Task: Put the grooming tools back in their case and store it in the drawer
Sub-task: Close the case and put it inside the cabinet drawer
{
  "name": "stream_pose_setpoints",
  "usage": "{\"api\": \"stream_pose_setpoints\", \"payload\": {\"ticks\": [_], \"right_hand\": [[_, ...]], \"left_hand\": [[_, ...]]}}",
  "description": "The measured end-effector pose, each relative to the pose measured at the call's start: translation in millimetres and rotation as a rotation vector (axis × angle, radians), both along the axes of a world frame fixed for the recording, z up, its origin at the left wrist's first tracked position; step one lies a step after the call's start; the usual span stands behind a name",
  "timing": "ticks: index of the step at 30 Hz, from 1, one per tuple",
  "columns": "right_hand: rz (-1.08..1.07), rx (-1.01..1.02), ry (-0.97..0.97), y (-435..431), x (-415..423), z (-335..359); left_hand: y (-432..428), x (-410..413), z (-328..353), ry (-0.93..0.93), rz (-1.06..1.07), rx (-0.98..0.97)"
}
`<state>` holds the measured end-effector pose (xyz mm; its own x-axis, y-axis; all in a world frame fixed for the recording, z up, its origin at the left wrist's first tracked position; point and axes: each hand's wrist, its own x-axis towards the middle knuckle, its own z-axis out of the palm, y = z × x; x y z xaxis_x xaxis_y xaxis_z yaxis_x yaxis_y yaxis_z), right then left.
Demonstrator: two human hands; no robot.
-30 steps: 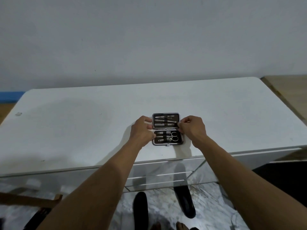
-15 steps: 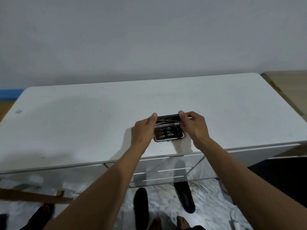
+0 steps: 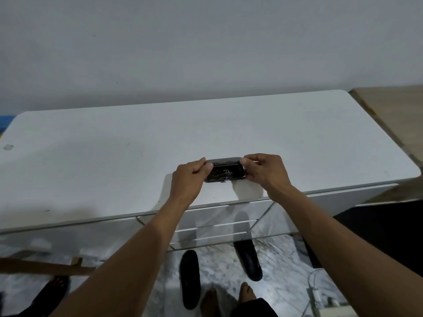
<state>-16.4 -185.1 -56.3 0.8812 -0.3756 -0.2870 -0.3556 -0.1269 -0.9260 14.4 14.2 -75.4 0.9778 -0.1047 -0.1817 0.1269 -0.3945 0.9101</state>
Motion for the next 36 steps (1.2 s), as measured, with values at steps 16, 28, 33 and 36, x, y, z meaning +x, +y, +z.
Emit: {"api": "stream_pose_setpoints", "payload": {"ticks": [16,28,33,36], "right_hand": [[0.059,-0.359,0.016,11,-12,-2],[-0.005,-0.417,0.092,17,1,-2],[0.004,-0.452,0.079,21,-3,-1],[0.004,-0.466,0.064,23,-6,-1]], "left_hand": [[0,-13,-8,-0.152,-0.006,0.137],[-11,-14,-3,-0.176,0.018,0.182],[-13,-19,-4,-0.222,0.027,0.228],[-12,-23,-7,-0.248,0.025,0.247]]}}
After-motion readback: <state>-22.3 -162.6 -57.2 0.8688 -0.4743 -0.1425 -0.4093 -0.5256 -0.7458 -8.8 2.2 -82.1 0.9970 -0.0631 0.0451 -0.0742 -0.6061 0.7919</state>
